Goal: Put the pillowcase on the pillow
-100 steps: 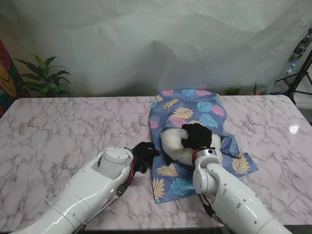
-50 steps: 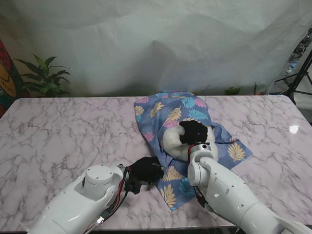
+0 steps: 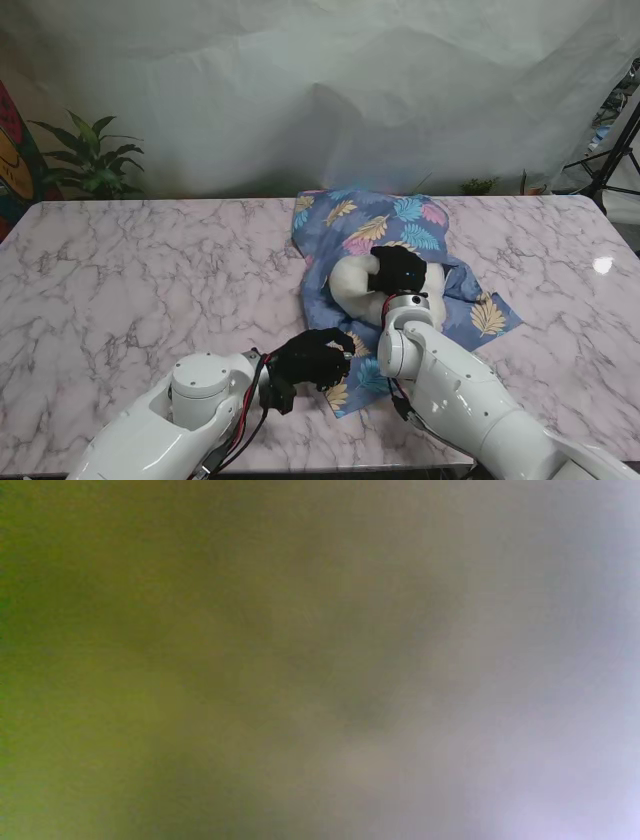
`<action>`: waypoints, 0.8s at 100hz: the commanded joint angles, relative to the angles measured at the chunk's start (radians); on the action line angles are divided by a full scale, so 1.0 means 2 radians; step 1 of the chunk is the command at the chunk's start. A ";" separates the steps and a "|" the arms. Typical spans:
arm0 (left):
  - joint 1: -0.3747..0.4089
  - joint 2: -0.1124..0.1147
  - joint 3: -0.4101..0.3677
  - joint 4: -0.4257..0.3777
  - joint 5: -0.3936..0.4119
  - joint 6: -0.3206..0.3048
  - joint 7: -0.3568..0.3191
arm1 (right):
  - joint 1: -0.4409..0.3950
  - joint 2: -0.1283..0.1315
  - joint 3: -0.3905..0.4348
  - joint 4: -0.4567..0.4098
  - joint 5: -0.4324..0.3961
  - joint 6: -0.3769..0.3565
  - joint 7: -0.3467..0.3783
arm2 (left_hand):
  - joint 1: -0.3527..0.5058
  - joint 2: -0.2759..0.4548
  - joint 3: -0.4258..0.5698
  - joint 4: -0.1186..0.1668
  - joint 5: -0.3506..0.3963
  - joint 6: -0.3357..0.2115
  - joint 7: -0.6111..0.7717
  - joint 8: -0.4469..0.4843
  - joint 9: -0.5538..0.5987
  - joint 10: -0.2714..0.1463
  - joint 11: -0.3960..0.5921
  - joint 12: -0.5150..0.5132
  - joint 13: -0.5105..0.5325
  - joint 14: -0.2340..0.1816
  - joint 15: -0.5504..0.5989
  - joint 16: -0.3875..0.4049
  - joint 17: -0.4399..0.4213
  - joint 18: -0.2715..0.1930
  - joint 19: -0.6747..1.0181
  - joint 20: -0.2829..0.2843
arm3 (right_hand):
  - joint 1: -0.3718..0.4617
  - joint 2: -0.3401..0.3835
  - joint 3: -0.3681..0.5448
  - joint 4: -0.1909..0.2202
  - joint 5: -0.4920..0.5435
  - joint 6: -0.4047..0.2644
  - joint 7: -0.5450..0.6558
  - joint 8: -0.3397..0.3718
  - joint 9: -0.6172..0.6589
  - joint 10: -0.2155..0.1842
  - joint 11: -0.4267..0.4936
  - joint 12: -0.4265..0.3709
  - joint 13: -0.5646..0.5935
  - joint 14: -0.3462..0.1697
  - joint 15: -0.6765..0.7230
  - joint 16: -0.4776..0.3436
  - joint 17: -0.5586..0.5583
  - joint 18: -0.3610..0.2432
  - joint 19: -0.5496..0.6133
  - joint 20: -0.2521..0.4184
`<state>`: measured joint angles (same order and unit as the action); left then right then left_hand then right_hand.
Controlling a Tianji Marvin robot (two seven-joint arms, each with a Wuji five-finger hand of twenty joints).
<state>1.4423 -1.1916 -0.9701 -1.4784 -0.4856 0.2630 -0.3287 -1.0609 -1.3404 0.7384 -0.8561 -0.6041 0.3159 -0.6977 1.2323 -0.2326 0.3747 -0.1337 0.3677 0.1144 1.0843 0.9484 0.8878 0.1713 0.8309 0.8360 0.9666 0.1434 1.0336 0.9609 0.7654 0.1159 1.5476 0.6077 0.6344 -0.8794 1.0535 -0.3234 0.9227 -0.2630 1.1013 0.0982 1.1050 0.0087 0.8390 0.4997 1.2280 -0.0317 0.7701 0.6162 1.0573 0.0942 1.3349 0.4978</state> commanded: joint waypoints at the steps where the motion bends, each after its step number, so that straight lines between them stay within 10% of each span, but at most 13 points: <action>1: 0.000 0.003 0.000 -0.002 0.001 0.004 -0.015 | -0.011 0.010 0.001 -0.016 -0.006 -0.023 0.011 | 0.029 0.016 0.006 0.016 0.022 -0.009 0.036 0.012 0.001 0.014 0.004 0.002 0.013 0.022 -0.001 0.007 0.011 -0.011 0.013 0.012 | 0.066 0.051 0.065 0.032 0.003 -0.022 0.049 0.015 -0.004 0.010 0.024 -0.004 0.046 -0.023 0.096 0.021 0.038 -0.179 0.113 0.041; 18: -0.004 0.010 -0.016 -0.002 0.002 -0.042 -0.039 | -0.023 0.037 0.000 -0.040 -0.038 -0.083 0.046 | 0.029 0.051 -0.138 0.048 -0.020 0.012 -0.038 -0.049 -0.067 0.032 -0.076 -0.018 -0.107 0.086 -0.060 -0.016 -0.121 0.012 -0.016 0.037 | 0.060 0.057 0.063 0.031 -0.002 -0.040 0.049 0.020 -0.008 -0.003 0.023 -0.004 0.046 -0.031 0.083 0.016 0.036 -0.184 0.106 0.038; 32: -0.023 0.026 -0.021 0.001 0.055 -0.149 -0.061 | -0.028 0.046 0.001 -0.046 -0.048 -0.110 0.056 | -0.077 0.059 -0.196 0.053 -0.011 -0.003 -0.146 -0.117 -0.148 0.010 -0.112 -0.097 -0.187 0.064 -0.107 -0.049 -0.181 -0.038 -0.033 0.048 | 0.061 0.060 0.061 0.031 -0.002 -0.045 0.050 0.025 -0.011 -0.007 0.023 -0.003 0.046 -0.031 0.077 0.015 0.035 -0.183 0.102 0.036; 45: -0.027 0.026 -0.027 -0.011 0.118 -0.224 0.004 | -0.035 0.058 0.005 -0.054 -0.061 -0.143 0.069 | -0.097 0.060 -0.193 0.051 0.007 -0.023 -0.217 -0.158 -0.230 -0.007 -0.168 -0.125 -0.268 0.036 -0.200 -0.096 -0.270 -0.043 -0.131 0.039 | 0.060 0.065 0.057 0.031 -0.003 -0.055 0.049 0.034 -0.015 -0.014 0.023 -0.001 0.046 -0.033 0.070 0.014 0.034 -0.180 0.097 0.034; 57: -0.047 0.025 -0.026 -0.007 0.244 -0.258 0.074 | -0.041 0.071 0.011 -0.059 -0.081 -0.188 0.074 | -0.110 0.052 -0.190 0.055 -0.040 -0.043 -0.325 -0.224 -0.350 -0.024 -0.288 -0.210 -0.421 0.024 -0.352 -0.204 -0.406 -0.021 -0.397 -0.030 | 0.059 0.073 0.053 0.031 -0.009 -0.072 0.048 0.058 -0.023 -0.025 0.025 0.002 0.046 -0.038 0.052 0.013 0.032 -0.174 0.088 0.031; 80: -0.133 0.049 0.017 0.056 0.465 -0.308 0.074 | -0.050 0.085 0.027 -0.065 -0.100 -0.262 0.079 | -0.201 0.022 -0.190 0.048 -0.114 -0.042 -0.495 -0.329 -0.400 -0.016 -0.426 -0.360 -0.477 0.029 -0.520 -0.384 -0.406 -0.010 -0.766 -0.168 | 0.056 0.079 0.049 0.031 -0.010 -0.086 0.050 0.076 -0.028 -0.034 0.026 0.001 0.045 -0.039 0.037 0.012 0.028 -0.165 0.079 0.027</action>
<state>1.2138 -1.1106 -0.9483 -1.3918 0.4905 -0.3330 -0.1480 -1.1431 -1.1786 0.7883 -0.9824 -0.7986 -0.2229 -0.5490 0.8851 -0.1623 0.0064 -0.0475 0.1855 0.0552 0.1851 0.3353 0.1504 0.1422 0.0133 0.2072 0.0490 0.2070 0.0384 0.2862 -0.0442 0.0947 0.1204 0.3444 0.6355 -0.8196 1.0536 -0.3234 0.8729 -0.2931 1.1029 0.1965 1.0718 -0.0266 0.8406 0.4976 1.2256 -0.0297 0.7585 0.6151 1.0573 0.0872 1.3574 0.4993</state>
